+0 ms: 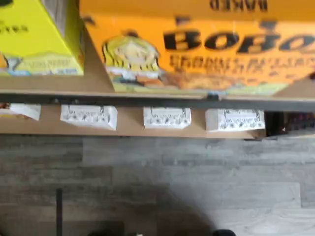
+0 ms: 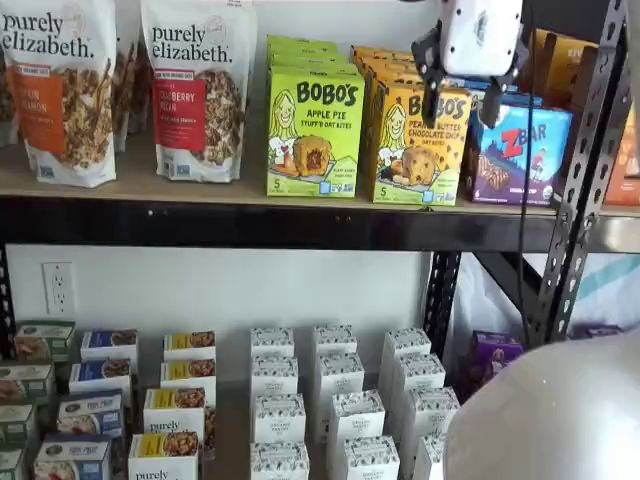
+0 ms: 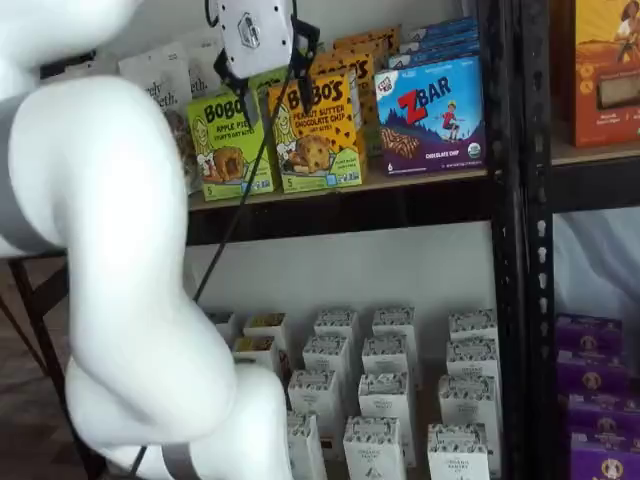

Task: Pick up the orange box on the top shelf, the fifth box from the left

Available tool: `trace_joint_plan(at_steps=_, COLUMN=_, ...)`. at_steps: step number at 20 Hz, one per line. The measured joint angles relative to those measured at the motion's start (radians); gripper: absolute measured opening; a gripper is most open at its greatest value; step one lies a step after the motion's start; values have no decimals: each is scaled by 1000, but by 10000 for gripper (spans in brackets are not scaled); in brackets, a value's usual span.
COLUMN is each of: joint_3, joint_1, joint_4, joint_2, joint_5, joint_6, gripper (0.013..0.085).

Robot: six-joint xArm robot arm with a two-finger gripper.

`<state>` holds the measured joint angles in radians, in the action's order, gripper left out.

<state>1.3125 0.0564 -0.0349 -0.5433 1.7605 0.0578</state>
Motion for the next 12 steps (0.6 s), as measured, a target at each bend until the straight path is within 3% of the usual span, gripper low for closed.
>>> trace_joint_plan(at_steps=12, joint_3=88, joint_1=-49, joint_4=67, joint_2=90, joint_5=-12, joint_6=-36, gripper=850)
